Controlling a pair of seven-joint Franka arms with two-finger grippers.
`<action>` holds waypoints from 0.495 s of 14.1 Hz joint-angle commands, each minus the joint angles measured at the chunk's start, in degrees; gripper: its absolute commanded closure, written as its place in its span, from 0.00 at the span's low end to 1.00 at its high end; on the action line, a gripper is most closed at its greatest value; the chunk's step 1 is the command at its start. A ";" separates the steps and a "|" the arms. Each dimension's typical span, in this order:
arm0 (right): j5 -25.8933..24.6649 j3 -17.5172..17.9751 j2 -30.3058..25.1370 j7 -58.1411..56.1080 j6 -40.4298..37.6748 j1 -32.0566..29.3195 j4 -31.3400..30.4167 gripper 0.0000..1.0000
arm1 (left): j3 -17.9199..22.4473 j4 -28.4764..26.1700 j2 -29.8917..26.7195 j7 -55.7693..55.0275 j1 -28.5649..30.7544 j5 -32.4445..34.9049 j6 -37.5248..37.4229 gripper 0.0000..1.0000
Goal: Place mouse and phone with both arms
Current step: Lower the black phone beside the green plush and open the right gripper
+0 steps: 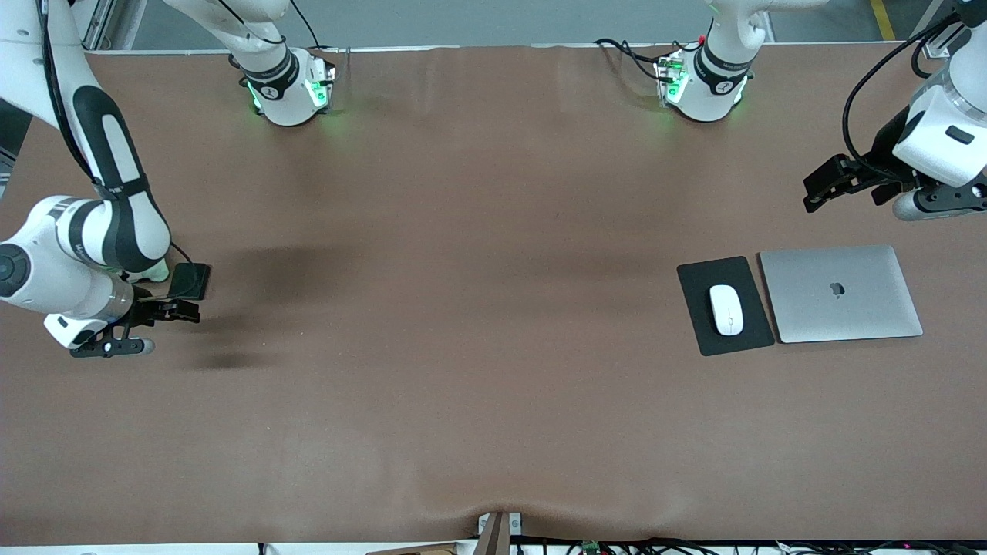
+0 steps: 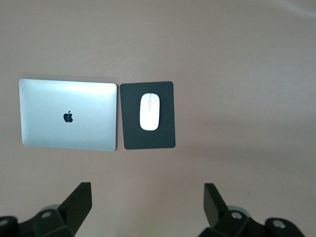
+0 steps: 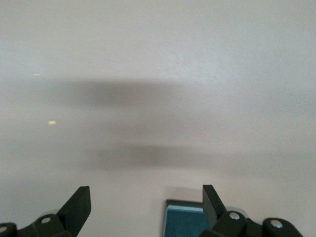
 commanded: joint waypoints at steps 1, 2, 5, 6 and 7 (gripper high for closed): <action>-0.78 0.12 -0.91 2.11 -11.06 1.84 8.54 0.00 | -0.40 -0.34 -1.49 1.35 0.86 -1.68 -1.46 0.00; -0.78 0.03 -1.53 4.12 -14.84 3.16 11.18 0.00 | -0.40 -0.34 -1.49 1.35 0.86 -1.86 -1.64 0.00; -0.08 0.21 -8.36 7.92 -25.31 5.10 13.40 0.00 | -0.58 -0.34 -1.58 1.26 1.03 -1.95 -2.16 0.00; 0.54 0.21 -11.26 8.01 -27.16 5.54 13.31 0.00 | -0.40 -0.34 -1.66 1.26 0.95 -1.95 -2.16 0.00; 3.24 0.03 -13.99 8.01 -29.01 5.55 13.05 0.00 | -0.40 -0.34 -1.66 1.26 0.95 -1.95 -2.25 0.00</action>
